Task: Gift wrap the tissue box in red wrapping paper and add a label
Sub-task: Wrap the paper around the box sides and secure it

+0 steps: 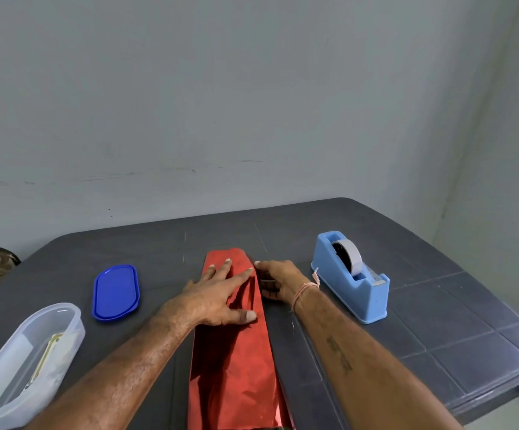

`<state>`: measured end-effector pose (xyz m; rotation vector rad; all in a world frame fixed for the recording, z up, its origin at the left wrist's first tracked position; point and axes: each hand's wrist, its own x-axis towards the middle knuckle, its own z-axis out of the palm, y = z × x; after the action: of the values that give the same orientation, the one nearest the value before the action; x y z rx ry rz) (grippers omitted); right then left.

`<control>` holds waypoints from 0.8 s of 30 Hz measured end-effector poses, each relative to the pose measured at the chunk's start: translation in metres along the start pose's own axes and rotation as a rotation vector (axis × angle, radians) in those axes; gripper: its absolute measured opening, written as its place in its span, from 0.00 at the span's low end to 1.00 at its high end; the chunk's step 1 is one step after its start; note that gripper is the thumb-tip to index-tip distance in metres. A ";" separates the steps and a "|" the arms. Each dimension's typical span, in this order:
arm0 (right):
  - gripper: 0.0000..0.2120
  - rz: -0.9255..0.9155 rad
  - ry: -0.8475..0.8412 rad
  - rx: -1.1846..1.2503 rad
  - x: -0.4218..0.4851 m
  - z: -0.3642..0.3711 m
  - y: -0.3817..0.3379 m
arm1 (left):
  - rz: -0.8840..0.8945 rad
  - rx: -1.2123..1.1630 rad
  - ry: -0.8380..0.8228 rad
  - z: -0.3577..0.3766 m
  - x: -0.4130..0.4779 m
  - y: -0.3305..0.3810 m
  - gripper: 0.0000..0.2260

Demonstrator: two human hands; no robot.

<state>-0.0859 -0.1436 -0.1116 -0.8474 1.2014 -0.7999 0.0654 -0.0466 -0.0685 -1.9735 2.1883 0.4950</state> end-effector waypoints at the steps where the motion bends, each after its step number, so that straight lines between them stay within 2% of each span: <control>1: 0.16 -0.007 -0.001 0.007 0.003 0.000 0.001 | 0.006 -0.002 -0.005 0.000 0.000 0.000 0.44; 8: 0.13 -0.075 0.025 -0.011 0.000 -0.010 0.005 | -0.009 0.002 -0.023 -0.001 0.004 -0.003 0.44; 11: 0.08 -0.236 0.071 -0.117 -0.019 -0.030 0.000 | -0.013 -0.017 -0.033 0.000 0.008 -0.006 0.48; 13: 0.07 -0.385 0.102 -0.223 -0.039 -0.052 -0.009 | -0.002 -0.033 -0.036 0.000 0.010 -0.009 0.56; 15: 0.05 -0.564 0.216 -0.403 -0.058 -0.080 -0.021 | 0.016 -0.030 -0.020 0.001 0.013 -0.014 0.66; 17: 0.06 -0.680 0.448 -0.658 -0.073 -0.114 -0.036 | 0.022 -0.040 -0.025 0.003 0.016 -0.015 0.67; 19: 0.12 -0.605 0.639 -0.894 -0.086 -0.149 -0.051 | 0.012 -0.060 -0.037 0.002 0.015 -0.013 0.61; 20: 0.16 -0.519 0.657 -0.951 -0.089 -0.164 -0.056 | 0.001 -0.060 -0.042 0.002 0.015 -0.013 0.57; 22: 0.20 -0.345 0.568 -0.924 -0.096 -0.187 -0.057 | -0.005 -0.057 -0.043 0.001 0.015 -0.011 0.51; 24: 0.19 -0.212 0.417 -0.805 -0.098 -0.199 -0.054 | -0.003 -0.050 -0.043 0.001 0.015 -0.010 0.49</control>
<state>-0.3024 -0.1078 -0.0501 -1.5301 1.8765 -0.6725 0.0733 -0.0610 -0.0757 -1.9712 2.1680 0.5909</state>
